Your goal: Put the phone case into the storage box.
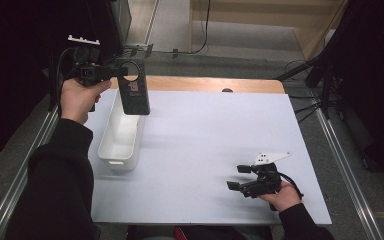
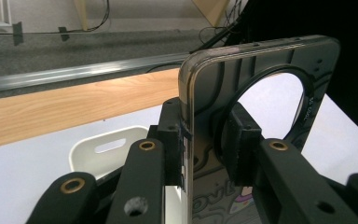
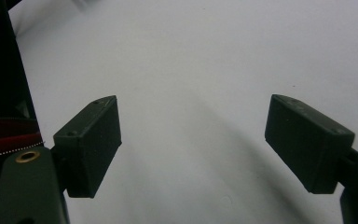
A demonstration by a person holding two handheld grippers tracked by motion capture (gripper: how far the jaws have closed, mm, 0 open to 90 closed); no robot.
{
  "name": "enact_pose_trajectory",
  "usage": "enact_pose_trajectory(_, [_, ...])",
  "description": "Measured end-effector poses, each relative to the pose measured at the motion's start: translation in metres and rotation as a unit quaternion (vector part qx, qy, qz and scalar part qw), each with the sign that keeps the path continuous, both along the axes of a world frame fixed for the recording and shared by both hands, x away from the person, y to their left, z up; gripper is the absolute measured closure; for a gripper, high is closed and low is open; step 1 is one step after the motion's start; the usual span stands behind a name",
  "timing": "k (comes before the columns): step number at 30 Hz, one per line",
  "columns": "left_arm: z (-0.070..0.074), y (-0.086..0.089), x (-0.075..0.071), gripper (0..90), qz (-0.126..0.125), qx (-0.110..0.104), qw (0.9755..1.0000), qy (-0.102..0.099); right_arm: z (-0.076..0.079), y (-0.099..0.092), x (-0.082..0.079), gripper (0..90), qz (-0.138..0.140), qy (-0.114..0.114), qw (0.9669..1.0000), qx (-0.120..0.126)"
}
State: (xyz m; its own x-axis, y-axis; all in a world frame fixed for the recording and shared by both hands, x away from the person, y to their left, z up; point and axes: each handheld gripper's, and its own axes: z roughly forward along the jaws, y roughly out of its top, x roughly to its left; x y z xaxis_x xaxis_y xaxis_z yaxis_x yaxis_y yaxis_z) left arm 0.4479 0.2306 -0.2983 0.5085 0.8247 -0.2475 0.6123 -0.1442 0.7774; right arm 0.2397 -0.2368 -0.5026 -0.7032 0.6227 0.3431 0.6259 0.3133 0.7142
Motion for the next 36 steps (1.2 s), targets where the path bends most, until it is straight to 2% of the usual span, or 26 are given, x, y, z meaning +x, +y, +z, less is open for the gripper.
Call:
enact_pose_trajectory(12, [-0.002, 0.007, 0.008, 71.1, 0.012, 0.017, 0.9998, -0.008, 0.0, 0.0, 0.001, 17.3, 0.002, -0.001, 1.0, 0.001])
enact_pose_trajectory(16, [-0.006, 0.01, 0.014, 71.0, 0.011, 0.019, 0.9997, -0.014, 0.0, 0.0, 0.001, 17.3, 0.004, -0.002, 1.0, 0.001])
enact_pose_trajectory(20, [-0.01, 0.014, 0.02, 71.1, 0.017, 0.017, 0.9997, -0.01, 0.0, 0.0, 0.0, 17.3, 0.002, 0.0, 1.0, 0.002])
enact_pose_trajectory(36, [-0.013, 0.017, 0.03, 71.1, 0.021, 0.031, 0.9991, -0.021, 0.0, 0.001, 0.001, 17.3, 0.005, -0.002, 1.0, 0.005])
